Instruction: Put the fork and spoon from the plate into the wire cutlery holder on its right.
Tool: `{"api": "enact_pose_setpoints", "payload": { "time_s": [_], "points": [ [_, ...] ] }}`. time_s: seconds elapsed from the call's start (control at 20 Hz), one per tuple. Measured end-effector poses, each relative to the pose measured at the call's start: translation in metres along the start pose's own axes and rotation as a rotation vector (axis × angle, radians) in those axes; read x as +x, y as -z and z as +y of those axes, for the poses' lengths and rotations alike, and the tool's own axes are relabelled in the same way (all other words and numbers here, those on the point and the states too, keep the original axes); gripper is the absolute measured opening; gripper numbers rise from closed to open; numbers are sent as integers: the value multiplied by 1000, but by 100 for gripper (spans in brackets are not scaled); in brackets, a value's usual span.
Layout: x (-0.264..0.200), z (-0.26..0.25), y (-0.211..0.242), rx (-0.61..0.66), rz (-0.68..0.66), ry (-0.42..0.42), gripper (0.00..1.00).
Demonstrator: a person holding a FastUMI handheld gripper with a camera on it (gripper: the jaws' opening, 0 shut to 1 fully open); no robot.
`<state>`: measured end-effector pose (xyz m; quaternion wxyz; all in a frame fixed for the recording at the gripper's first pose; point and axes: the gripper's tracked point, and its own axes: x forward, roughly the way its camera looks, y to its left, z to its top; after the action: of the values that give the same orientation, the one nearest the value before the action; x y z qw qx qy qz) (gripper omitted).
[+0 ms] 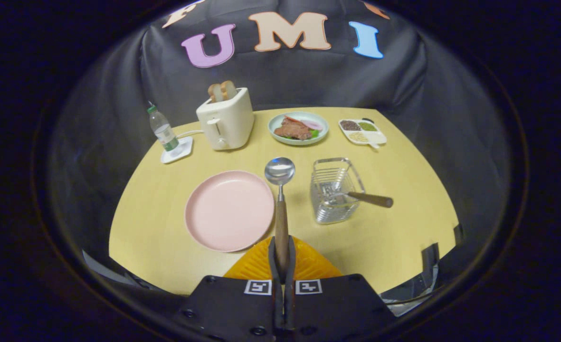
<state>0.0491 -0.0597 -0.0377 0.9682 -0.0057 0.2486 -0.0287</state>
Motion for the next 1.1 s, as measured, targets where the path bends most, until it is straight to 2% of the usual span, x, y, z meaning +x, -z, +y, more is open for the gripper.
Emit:
{"api": "enact_pose_setpoints", "payload": {
  "time_s": [0.25,0.4,0.7,0.9,1.1],
  "points": [
    [1,-44,-8,-44,52,50,4],
    [4,-60,-10,-13,118,55,4],
    [14,-70,-10,14,270,41,4],
    [22,-79,-10,-38,336,74,4],
    [27,-75,-8,-58,371,72,7]
  ]
}}
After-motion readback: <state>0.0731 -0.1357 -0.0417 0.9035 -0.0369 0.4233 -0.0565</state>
